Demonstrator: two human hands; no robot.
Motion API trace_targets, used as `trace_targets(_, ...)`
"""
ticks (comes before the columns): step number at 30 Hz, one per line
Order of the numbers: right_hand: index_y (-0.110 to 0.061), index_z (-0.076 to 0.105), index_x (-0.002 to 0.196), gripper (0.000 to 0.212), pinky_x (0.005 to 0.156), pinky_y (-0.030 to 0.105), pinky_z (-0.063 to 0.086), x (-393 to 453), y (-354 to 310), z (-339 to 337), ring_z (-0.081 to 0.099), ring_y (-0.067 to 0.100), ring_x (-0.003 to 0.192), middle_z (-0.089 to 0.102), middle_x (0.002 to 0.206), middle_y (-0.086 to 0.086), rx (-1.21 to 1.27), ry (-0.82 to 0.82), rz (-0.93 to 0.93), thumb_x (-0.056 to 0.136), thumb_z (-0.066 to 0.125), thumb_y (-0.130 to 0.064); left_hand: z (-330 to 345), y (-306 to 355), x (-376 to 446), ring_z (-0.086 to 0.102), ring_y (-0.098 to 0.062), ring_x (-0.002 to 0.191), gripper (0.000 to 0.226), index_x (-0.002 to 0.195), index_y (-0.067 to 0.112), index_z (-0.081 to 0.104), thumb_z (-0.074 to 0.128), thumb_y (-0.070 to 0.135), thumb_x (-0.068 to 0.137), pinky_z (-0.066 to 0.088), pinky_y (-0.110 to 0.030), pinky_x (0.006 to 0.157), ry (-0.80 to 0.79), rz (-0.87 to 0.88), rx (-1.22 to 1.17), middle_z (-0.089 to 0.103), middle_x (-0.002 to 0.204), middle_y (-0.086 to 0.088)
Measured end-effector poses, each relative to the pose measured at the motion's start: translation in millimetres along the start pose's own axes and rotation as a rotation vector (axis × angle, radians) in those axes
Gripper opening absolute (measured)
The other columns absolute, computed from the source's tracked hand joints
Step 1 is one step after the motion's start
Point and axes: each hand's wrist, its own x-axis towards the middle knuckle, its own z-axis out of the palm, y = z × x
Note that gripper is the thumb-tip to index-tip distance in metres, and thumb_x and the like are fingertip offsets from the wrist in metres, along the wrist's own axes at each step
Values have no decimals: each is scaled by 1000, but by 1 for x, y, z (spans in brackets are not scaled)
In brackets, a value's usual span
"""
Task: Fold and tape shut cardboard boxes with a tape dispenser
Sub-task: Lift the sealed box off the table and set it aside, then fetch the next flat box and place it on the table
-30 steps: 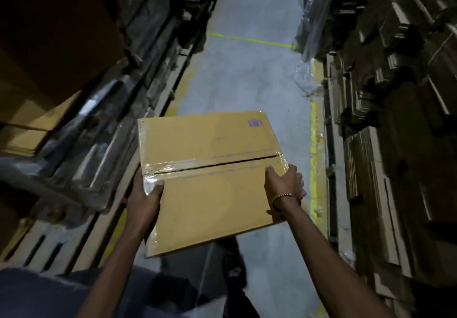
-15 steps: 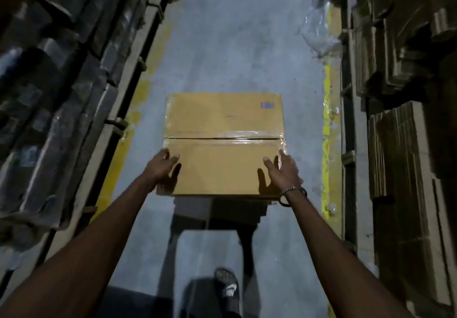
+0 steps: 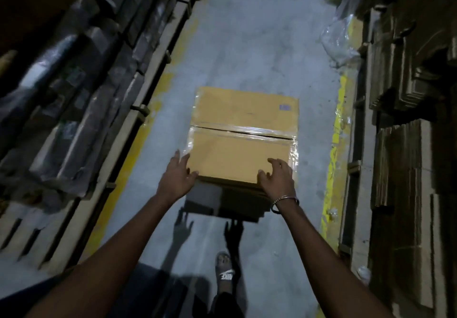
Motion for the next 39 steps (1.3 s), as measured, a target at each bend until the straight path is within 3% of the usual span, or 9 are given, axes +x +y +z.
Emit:
trace_targets(7, -15, 60, 132, 38, 104, 40, 43, -201, -158, 44, 48, 28, 128, 55, 133, 8, 113, -120, -355, 99, 62, -34, -79, -53, -238, 54, -17, 138, 34, 135, 30, 65, 66, 40, 103, 39, -27, 108, 174, -256, -510, 62, 144, 4)
trace_targets(10, -19, 64, 127, 33, 104, 36, 44, -313, -209, 87, 52, 23, 125, 60, 127, 3, 144, -244, -575, 98, 63, -34, -104, -100, -369, 65, -7, 122, 16, 117, 37, 71, 69, 31, 102, 50, -31, 106, 374, -283, -641, 71, 126, 12)
trace_targets(16, -18, 68, 117, 26, 99, 35, 47, -561, -259, 163, 55, 22, 117, 63, 118, 2, 73, -518, -989, 96, 61, -31, -94, -209, -659, 69, 4, 103, 17, 116, 29, 76, 66, 23, 104, 51, -13, 90, 766, -456, -759, 77, 110, 17)
trace_targets(22, -20, 71, 107, 29, 99, 25, 45, -831, -244, 239, 61, 16, 112, 63, 111, -6, -7, -893, -1179, 92, 62, -42, -1, -310, -901, 68, 4, 85, 24, 97, 30, 71, 63, 9, 104, 52, -23, 83, 1055, -759, -977, 76, 90, 14)
trace_targets(25, -20, 72, 108, 40, 95, 22, 45, -939, -221, 280, 62, 14, 109, 62, 111, -6, -152, -1102, -1314, 91, 56, -53, 47, -342, -997, 65, -3, 95, 17, 106, 30, 67, 61, 15, 106, 54, -31, 97, 1097, -949, -1084, 71, 104, 9)
trace_targets(28, -15, 72, 109, 24, 88, 19, 40, -1024, -198, 313, 62, 15, 105, 65, 112, 0, -352, -1248, -1425, 99, 64, -35, 106, -356, -1079, 64, -13, 108, 13, 113, 30, 67, 59, 22, 106, 53, -36, 105, 1210, -1144, -1176, 71, 114, 4)
trace_targets(32, -16, 71, 95, 15, 78, 33, 46, -1104, -169, 340, 63, 26, 92, 67, 102, 7, -638, -1407, -1542, 101, 61, -25, 178, -351, -1144, 71, -18, 99, 13, 100, 32, 70, 61, 26, 106, 58, -42, 93, 1353, -1358, -1261, 75, 108, 2)
trace_targets(36, -35, 40, 64, 40, 69, 34, 36, -1159, -132, 359, 47, 23, 73, 51, 77, 1, -807, -1478, -1684, 98, 58, -26, 264, -345, -1177, 74, -22, 91, 18, 88, 42, 73, 64, 32, 101, 57, -44, 81, 1517, -1514, -1382, 76, 92, 6)
trace_targets(39, -28, 67, 81, 19, 73, 29, 39, -1195, -112, 362, 60, 26, 82, 66, 86, 6, -931, -1541, -1710, 99, 59, -25, 287, -326, -1198, 74, -30, 87, 25, 83, 40, 76, 65, 30, 103, 55, -40, 72, 1648, -1608, -1533, 76, 85, 1)
